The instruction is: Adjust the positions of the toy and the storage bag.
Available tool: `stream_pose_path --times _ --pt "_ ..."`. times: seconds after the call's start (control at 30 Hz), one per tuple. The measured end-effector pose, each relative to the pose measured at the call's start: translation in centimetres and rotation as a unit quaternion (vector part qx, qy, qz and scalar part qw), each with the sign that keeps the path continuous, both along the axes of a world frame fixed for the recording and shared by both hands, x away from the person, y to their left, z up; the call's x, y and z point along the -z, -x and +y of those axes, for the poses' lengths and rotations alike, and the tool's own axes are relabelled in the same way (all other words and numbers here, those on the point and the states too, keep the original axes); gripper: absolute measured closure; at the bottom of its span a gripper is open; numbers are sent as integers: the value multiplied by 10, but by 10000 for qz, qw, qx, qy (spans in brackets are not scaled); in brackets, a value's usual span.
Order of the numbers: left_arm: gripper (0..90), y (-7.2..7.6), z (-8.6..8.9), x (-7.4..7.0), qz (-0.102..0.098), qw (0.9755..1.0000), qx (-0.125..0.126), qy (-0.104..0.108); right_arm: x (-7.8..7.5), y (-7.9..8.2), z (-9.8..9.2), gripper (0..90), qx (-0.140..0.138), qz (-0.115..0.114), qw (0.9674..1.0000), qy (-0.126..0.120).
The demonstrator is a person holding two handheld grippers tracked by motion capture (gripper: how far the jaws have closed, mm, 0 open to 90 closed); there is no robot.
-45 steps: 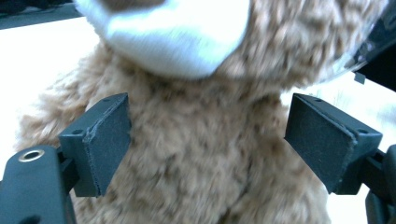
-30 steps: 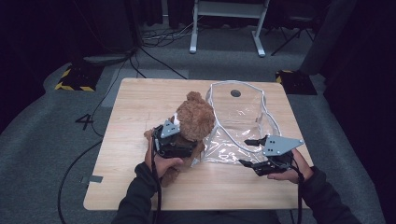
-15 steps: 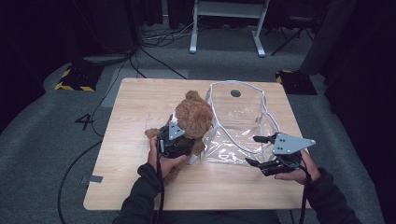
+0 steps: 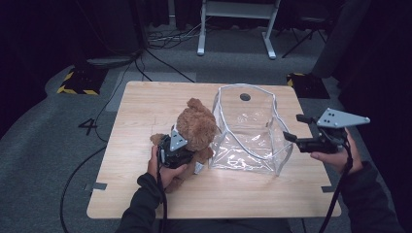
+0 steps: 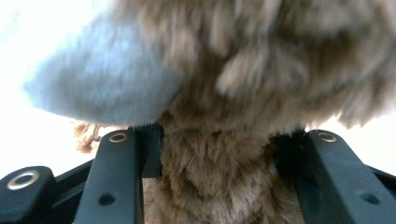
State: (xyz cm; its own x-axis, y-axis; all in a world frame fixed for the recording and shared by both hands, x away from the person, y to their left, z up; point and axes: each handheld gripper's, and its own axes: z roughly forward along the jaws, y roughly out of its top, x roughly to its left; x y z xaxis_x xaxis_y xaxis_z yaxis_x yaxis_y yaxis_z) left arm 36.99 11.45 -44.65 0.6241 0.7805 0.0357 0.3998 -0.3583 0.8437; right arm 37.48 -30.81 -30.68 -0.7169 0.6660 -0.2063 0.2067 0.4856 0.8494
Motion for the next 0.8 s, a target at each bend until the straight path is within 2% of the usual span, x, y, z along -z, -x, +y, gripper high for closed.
stream_pose_path --times 0.1,0.2,0.23,0.27,0.3,0.37,0.4,0.47,0.53,0.57,0.6,0.63,0.67,0.7,0.73,0.77,0.8 --pt "510 3 4 1 -5 10000 55 -15 1 -17 4 252 154 295 9994 76" --pt "510 5 8 1 0 9999 96 -37 3 -37 19 265 358 451 9979 291" --pt "510 6 9 2 -1 9999 121 -49 3 -37 19 265 358 451 9979 291" --pt "510 7 12 2 -11 9999 157 -66 7 -46 28 307 523 495 9962 498" --pt "509 7 12 2 -11 9999 157 -66 7 -46 28 307 523 495 9962 498" --pt "509 8 15 3 9 9997 221 -82 11 -54 31 426 524 587 9952 578" --pt "509 9 16 3 23 9997 237 -93 13 -58 31 429 532 628 9948 606" --pt "508 9 20 4 43 9995 297 -54 16 -65 30 505 602 721 9939 574" --pt "507 9 22 5 88 9993 354 -10 20 -71 29 542 671 822 9929 529" --pt "507 10 19 7 53 9992 185 350 23 -74 27 587 663 929 9921 528" --pt "507 10 21 7 100 9992 234 304 25 -77 26 665 642 993 9917 511" --pt "507 10 21 8 84 9991 190 359 27 -79 25 744 567 1046 9914 542" --pt "506 9 25 6 94 9994 340 58 29 -79 25 778 546 1043 9912 609" --pt "506 9 26 6 83 9994 350 11 30 -80 24 812 602 1019 9908 664" --pt "505 10 22 8 99 9992 219 334 29 -81 24 844 669 993 9907 650" --pt "504 10 21 8 85 9989 179 422 30 -81 24 863 718 984 9904 653" --pt "503 11 21 8 71 9990 167 400 30 -82 24 866 759 986 9901 644"
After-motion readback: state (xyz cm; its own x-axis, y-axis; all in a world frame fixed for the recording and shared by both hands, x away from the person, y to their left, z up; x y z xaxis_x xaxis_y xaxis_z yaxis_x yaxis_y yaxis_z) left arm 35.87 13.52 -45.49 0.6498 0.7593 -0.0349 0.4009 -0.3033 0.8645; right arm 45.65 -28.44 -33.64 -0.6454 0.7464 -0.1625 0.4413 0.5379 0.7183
